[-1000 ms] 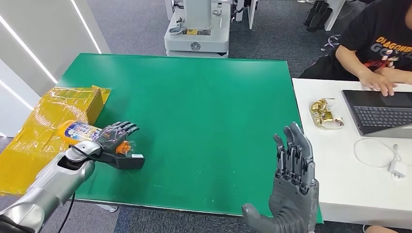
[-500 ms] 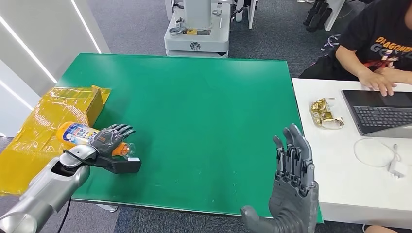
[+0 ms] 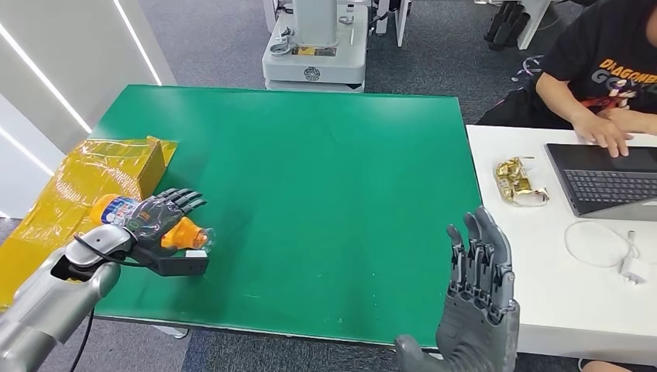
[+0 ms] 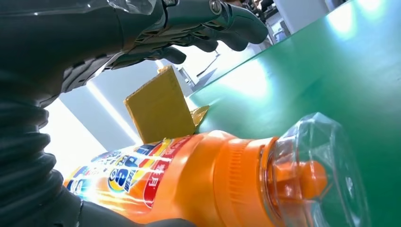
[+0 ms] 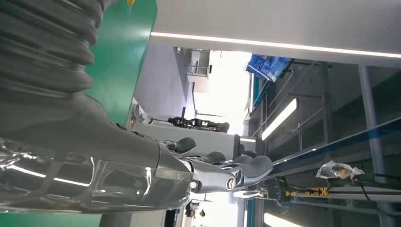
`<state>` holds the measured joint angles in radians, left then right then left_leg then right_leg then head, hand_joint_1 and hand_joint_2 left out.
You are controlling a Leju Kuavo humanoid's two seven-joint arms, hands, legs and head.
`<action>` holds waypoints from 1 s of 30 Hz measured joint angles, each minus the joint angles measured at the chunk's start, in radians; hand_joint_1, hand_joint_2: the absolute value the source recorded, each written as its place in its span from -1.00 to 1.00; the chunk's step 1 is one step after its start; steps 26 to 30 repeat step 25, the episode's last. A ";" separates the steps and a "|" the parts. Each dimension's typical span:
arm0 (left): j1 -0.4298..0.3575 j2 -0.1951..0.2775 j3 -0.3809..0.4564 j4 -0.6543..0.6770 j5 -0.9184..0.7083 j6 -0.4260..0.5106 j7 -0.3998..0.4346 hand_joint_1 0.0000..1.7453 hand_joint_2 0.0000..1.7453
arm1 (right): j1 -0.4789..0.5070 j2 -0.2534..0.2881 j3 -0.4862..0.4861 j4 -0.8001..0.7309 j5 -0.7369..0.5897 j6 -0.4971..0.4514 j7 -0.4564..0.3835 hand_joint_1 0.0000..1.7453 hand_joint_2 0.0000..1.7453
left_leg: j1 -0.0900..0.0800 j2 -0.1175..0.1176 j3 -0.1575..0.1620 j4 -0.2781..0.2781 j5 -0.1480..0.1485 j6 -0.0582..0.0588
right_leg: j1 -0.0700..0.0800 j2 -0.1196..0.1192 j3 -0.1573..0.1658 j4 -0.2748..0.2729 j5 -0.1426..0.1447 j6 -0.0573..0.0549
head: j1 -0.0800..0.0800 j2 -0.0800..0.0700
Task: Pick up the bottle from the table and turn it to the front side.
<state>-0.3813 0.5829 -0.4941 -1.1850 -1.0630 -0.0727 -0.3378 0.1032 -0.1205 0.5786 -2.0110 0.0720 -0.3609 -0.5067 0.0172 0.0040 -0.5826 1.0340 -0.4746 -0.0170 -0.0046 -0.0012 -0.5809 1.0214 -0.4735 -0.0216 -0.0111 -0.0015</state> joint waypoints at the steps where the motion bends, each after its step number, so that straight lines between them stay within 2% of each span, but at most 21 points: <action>1: 0.005 0.005 0.001 -0.008 0.006 0.004 -0.008 -1.00 1.00 | 0.004 0.000 -0.002 -0.003 0.001 -0.002 0.000 -1.00 1.00 | 0.000 0.000 0.000 0.000 0.000 0.000 | 0.000 0.000 0.000 0.000 0.000 0.000 | 0.000 0.000; 7: 0.073 0.033 0.025 -0.100 0.066 0.076 -0.030 -1.00 1.00 | 0.035 0.000 -0.021 -0.028 0.031 0.006 0.004 -1.00 1.00 | 0.000 0.000 0.000 0.000 0.000 0.000 | 0.000 0.000 -0.001 -0.001 0.000 0.000 | 0.000 0.000; 11: 0.116 0.023 0.051 -0.177 0.110 0.156 -0.039 -1.00 1.00 | 0.051 0.000 -0.031 -0.045 0.049 0.011 0.011 -1.00 1.00 | 0.000 0.000 -0.001 0.000 0.000 0.000 | 0.000 0.000 -0.001 -0.001 -0.001 0.000 | 0.000 0.000; 13: 0.131 0.003 0.067 -0.214 0.164 0.196 -0.057 -1.00 1.00 | 0.058 0.001 -0.035 -0.051 0.056 0.011 0.017 -1.00 1.00 | 0.000 0.000 -0.001 0.000 0.000 0.000 | 0.000 0.000 -0.001 -0.001 -0.001 0.001 | 0.000 0.000; 15: 0.141 -0.038 0.092 -0.258 0.277 0.236 -0.087 -1.00 1.00 | 0.061 0.001 -0.037 -0.054 0.064 0.012 0.022 -1.00 1.00 | 0.000 -0.001 -0.001 0.000 0.000 0.000 | 0.000 -0.001 0.000 -0.002 -0.001 0.001 | 0.000 0.000; 17: 0.143 -0.093 0.118 -0.306 0.457 0.248 -0.114 -1.00 1.00 | 0.061 0.002 -0.037 -0.055 0.070 0.009 0.024 -1.00 1.00 | -0.001 -0.001 -0.001 0.000 0.000 0.000 | -0.001 -0.002 0.000 -0.002 0.000 0.001 | 0.000 0.000; 21: 0.136 -0.222 0.140 -0.381 0.855 0.231 -0.135 -1.00 1.00 | 0.046 0.002 -0.033 -0.048 0.069 -0.021 0.029 -1.00 1.00 | -0.002 -0.001 -0.001 0.001 0.000 0.000 | -0.002 -0.002 0.000 -0.002 0.001 0.002 | 0.000 0.000; 24: 0.134 -0.324 0.138 -0.427 1.019 0.231 -0.130 -1.00 1.00 | 0.023 0.002 -0.022 -0.035 0.053 -0.045 0.027 -1.00 1.00 | -0.002 -0.002 -0.001 0.001 0.000 0.001 | -0.002 -0.002 0.000 -0.002 0.001 0.002 | 0.000 0.000; 25: 0.134 -0.342 0.137 -0.435 1.039 0.232 -0.129 -1.00 1.00 | 0.018 0.002 -0.020 -0.032 0.050 -0.049 0.026 -1.00 1.00 | -0.002 -0.002 -0.001 0.001 0.000 0.001 | -0.002 -0.002 0.000 -0.002 0.001 0.002 | 0.000 0.000; 30: 0.134 -0.342 0.137 -0.435 1.039 0.232 -0.129 -1.00 1.00 | 0.018 0.002 -0.020 -0.032 0.050 -0.049 0.026 -1.00 1.00 | -0.002 -0.002 -0.001 0.001 0.000 0.001 | -0.002 -0.002 0.000 -0.002 0.001 0.002 | 0.000 0.000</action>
